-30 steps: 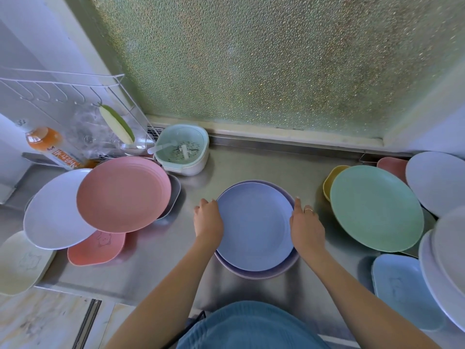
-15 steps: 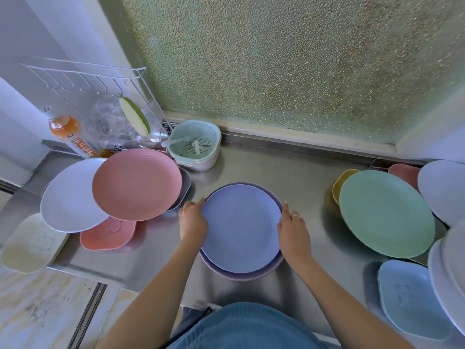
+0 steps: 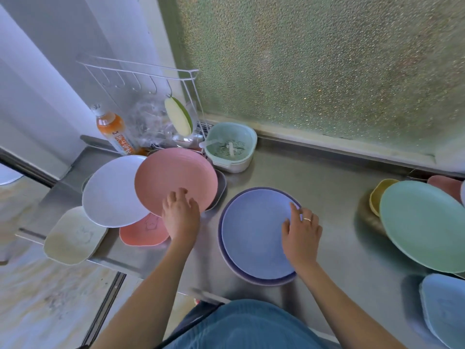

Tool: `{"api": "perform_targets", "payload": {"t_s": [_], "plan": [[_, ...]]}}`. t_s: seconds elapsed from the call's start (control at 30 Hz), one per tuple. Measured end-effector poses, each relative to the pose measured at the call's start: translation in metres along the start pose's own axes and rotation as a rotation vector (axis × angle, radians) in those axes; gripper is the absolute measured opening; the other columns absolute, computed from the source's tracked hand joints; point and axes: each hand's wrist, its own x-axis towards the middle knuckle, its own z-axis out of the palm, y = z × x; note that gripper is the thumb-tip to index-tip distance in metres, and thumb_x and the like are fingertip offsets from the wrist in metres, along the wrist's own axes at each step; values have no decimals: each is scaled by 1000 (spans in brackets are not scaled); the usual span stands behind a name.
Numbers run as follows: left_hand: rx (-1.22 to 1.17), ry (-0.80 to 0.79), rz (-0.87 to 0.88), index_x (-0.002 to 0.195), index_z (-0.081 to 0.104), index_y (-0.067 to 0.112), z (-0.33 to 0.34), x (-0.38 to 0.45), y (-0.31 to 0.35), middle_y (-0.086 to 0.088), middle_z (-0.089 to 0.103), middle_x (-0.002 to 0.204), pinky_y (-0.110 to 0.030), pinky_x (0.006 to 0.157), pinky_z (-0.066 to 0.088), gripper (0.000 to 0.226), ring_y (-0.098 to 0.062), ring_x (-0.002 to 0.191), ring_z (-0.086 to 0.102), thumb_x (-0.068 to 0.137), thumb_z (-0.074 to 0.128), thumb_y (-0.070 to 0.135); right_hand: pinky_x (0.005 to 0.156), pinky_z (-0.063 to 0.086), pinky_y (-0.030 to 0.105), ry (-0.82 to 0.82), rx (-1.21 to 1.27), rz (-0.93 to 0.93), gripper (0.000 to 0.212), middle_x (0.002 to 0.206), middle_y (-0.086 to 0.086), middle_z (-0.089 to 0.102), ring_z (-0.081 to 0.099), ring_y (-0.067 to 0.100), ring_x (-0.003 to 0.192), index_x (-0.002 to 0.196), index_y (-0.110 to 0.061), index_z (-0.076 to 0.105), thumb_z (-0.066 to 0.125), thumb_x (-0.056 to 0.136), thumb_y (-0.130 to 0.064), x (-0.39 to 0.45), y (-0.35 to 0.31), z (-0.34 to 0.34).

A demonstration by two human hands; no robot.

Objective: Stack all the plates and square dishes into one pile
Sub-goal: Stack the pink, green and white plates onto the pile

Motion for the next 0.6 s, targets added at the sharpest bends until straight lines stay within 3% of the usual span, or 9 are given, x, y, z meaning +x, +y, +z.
{"api": "perform_targets", "payload": {"t_s": [0.13, 0.27, 0.4, 0.6], "plan": [[-66, 112, -305, 111, 42, 2, -24, 25, -28, -23, 46, 117, -49, 80, 42, 28, -41, 106, 46, 83, 47, 9, 97, 37, 43, -114, 100, -176, 39, 128, 10, 52, 43, 31, 121, 132, -14, 50, 49, 93, -17, -6, -53, 13], [-254, 85, -506, 119, 38, -3, -37, 44, -57, -27, 42, 124, -44, 75, 37, 39, -45, 105, 49, 89, 49, 18, 99, 36, 39, -159, 173, -254, 39, 127, 9, 52, 40, 27, 122, 132, -14, 49, 46, 94, -13, -14, -91, 27], [-227, -71, -422, 104, 53, -6, -40, 58, -72, -26, 61, 103, -36, 70, 36, 33, -35, 82, 53, 97, 36, 21, 99, 37, 39, -158, 218, -238, 37, 123, 9, 53, 39, 27, 120, 129, -12, 51, 45, 93, -11, -17, -109, 37], [-295, -61, -353, 93, 56, -3, -41, 69, -83, -14, 56, 79, -38, 67, 44, 33, -35, 77, 56, 95, 27, 14, 95, 40, 41, -47, 348, -128, 31, 115, 12, 58, 44, 29, 112, 123, -9, 56, 49, 93, -11, -16, -127, 45]]}}
